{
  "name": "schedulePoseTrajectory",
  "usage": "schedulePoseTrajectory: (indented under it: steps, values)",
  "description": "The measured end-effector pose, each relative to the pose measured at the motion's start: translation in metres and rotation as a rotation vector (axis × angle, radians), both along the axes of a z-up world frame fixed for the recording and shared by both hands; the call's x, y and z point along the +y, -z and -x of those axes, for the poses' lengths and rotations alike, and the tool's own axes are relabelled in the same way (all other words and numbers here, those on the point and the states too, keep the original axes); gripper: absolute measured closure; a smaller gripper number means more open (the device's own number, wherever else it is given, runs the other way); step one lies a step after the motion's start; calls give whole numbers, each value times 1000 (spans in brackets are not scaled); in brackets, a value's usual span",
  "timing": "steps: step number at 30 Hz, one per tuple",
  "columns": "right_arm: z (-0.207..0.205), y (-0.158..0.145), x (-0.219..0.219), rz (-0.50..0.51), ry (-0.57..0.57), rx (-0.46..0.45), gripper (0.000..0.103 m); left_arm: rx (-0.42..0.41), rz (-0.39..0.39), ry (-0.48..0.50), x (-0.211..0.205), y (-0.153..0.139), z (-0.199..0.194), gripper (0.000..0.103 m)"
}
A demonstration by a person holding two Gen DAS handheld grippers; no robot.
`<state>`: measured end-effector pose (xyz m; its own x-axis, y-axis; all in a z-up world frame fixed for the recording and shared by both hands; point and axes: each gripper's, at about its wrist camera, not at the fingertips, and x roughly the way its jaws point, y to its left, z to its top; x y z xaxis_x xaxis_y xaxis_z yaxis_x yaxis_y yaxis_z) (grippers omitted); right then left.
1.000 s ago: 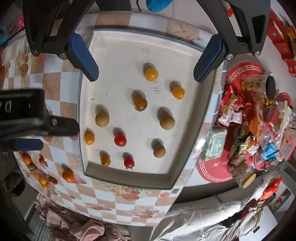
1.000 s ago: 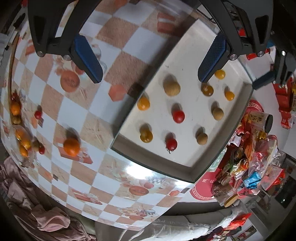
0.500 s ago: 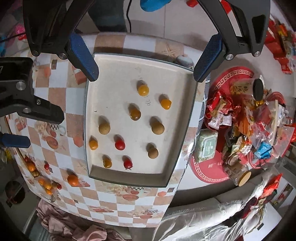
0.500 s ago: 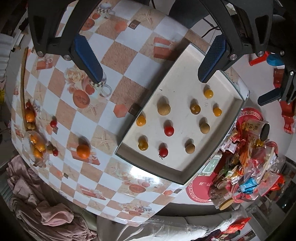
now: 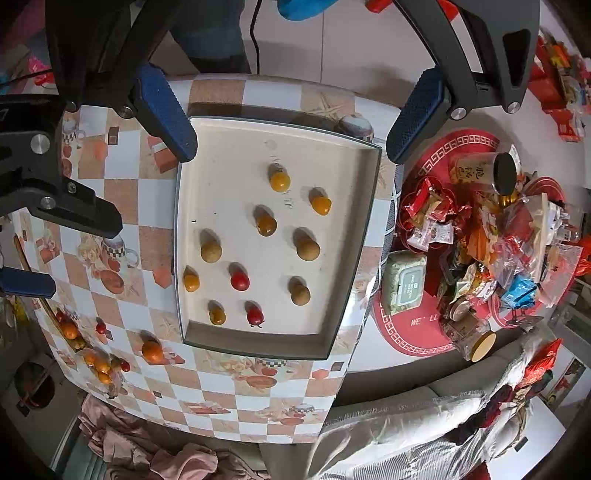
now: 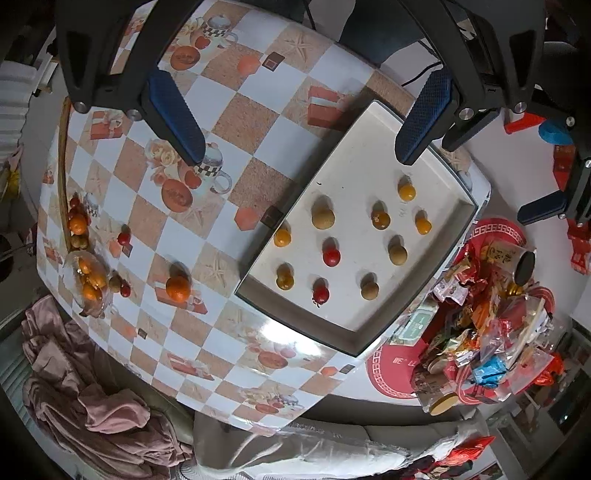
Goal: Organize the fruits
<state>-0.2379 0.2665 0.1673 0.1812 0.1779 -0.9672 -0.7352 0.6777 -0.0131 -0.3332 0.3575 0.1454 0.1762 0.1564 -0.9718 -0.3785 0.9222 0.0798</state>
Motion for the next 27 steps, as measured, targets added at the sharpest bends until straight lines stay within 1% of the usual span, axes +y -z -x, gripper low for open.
schedulePoseTrajectory:
  steps: [10,27]
  values:
    - [3,-8,1,-7,-7,-17,0,-24,-16,12,1,-8,-1,0]
    - [1,-10,-2,-12,3,-17,0,-45,-27,52,-8,-15,-6,0]
